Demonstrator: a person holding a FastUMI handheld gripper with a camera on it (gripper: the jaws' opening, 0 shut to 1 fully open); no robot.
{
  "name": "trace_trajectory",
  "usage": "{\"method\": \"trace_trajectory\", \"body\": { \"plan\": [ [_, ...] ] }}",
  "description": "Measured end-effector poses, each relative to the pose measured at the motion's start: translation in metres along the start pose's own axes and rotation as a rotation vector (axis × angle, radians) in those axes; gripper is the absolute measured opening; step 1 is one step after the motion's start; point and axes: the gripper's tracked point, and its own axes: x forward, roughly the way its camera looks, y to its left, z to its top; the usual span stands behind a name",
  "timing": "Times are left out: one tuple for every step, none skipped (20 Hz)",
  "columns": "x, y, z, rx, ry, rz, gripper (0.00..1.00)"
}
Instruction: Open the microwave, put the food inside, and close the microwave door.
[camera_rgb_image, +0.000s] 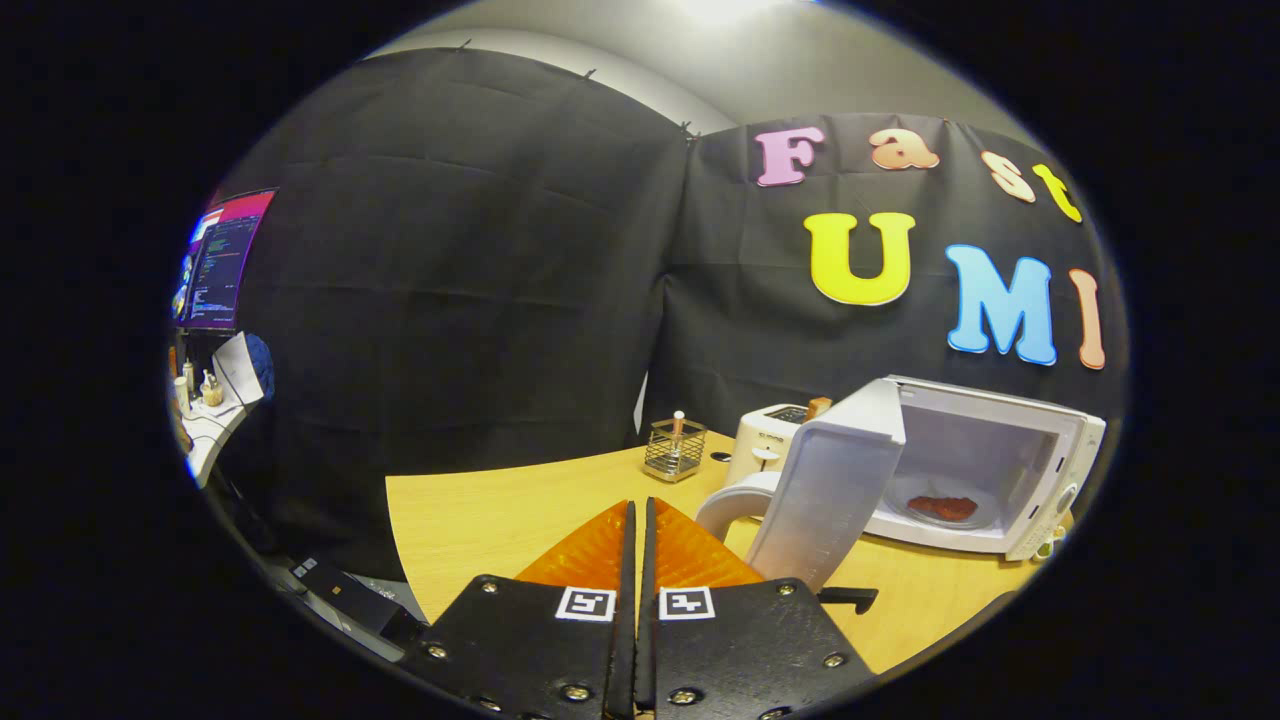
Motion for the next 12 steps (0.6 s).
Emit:
{"method": "trace_trajectory", "body": {
  "plan": [
    [-0.005, -0.003, -0.001, 0.013, 0.010, 0.003, 0.02],
    [-0.009, -0.007, -0.001, 0.018, 0.015, 0.013, 0.02],
    [-0.014, -0.012, -0.003, 0.011, 0.019, 0.019, 0.02],
    [-0.019, -0.018, -0.004, 0.003, 0.025, 0.017, 0.02],
    [-0.023, -0.023, -0.006, -0.010, 0.030, 0.007, 0.02],
    [-0.028, -0.030, -0.008, -0.023, 0.039, -0.007, 0.02],
    [-0.033, -0.036, -0.009, -0.026, 0.047, -0.021, 0.02],
    [-0.038, -0.043, -0.009, -0.026, 0.051, -0.035, 0.02],
    [-0.042, -0.051, -0.007, -0.017, 0.048, -0.058, 0.02],
    [-0.045, -0.063, -0.005, -0.014, 0.043, -0.087, 0.02],
    [-0.048, -0.077, -0.004, -0.020, 0.042, -0.123, 0.02],
    [-0.050, -0.093, -0.005, -0.032, 0.038, -0.163, 0.02]
  ]
}}
